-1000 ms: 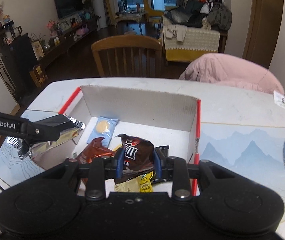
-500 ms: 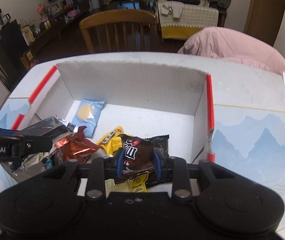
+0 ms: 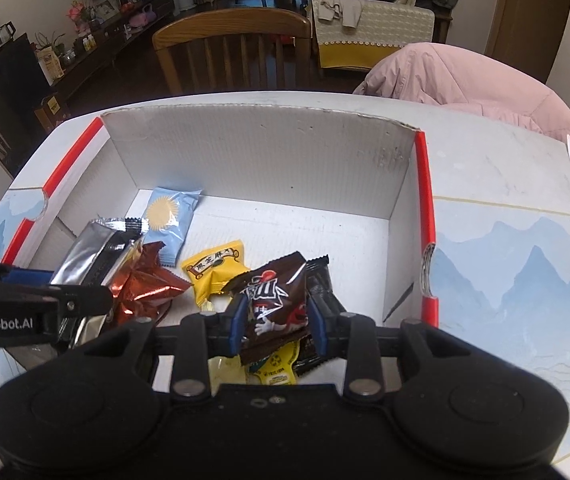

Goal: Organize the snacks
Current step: 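Open the left tool inside the box while the right tool releases the brown packet, then lift both tools out of the red box toward the last two snacks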

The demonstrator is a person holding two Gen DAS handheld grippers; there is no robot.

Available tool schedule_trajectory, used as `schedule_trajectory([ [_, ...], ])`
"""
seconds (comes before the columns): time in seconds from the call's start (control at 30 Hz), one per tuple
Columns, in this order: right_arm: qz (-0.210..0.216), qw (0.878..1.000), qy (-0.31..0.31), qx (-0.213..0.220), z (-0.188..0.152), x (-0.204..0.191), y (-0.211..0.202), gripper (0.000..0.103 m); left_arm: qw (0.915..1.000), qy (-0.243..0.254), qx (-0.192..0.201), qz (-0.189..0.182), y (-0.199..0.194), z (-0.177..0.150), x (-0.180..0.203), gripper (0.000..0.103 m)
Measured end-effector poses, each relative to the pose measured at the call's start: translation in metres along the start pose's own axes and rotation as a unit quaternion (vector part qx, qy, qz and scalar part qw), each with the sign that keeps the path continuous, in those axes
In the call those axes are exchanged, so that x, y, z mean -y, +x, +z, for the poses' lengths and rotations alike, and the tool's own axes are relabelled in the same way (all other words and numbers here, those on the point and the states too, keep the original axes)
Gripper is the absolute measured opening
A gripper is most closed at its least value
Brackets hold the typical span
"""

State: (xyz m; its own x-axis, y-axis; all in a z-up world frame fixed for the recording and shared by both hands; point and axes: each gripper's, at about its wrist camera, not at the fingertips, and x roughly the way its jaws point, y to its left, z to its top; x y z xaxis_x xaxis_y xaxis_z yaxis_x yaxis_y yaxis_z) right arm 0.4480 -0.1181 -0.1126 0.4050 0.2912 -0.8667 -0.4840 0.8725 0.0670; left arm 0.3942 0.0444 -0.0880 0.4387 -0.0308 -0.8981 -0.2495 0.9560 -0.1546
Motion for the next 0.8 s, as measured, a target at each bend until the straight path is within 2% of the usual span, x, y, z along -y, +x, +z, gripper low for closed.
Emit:
schedule_trajectory([
  [0.1, -0.001, 1.000, 0.005, 0.003, -0.002, 0.001, -0.004, 0.036, 1.0000, -0.003, 0.000, 0.001, -0.002, -0.001, -0.002, 0.042],
  [0.2, -0.001, 1.000, 0.013, 0.002, -0.004, 0.001, -0.008, 0.045, 1.0000, 0.001, 0.002, 0.002, -0.005, -0.002, -0.003, 0.045],
  [0.47, 0.008, 1.000, 0.019, 0.020, -0.011, -0.001, -0.034, 0.050, 0.9998, -0.002, 0.014, -0.011, -0.024, -0.009, -0.005, 0.047],
  [0.6, 0.021, 0.999, 0.024, 0.037, -0.014, -0.005, -0.054, 0.053, 0.9994, 0.002, 0.027, -0.020, -0.039, -0.015, -0.003, 0.054],
  [0.8, 0.031, 0.998, 0.023, 0.059, -0.021, -0.016, -0.079, 0.060, 0.9985, 0.010, 0.045, -0.030, -0.063, -0.025, -0.002, 0.054],
])
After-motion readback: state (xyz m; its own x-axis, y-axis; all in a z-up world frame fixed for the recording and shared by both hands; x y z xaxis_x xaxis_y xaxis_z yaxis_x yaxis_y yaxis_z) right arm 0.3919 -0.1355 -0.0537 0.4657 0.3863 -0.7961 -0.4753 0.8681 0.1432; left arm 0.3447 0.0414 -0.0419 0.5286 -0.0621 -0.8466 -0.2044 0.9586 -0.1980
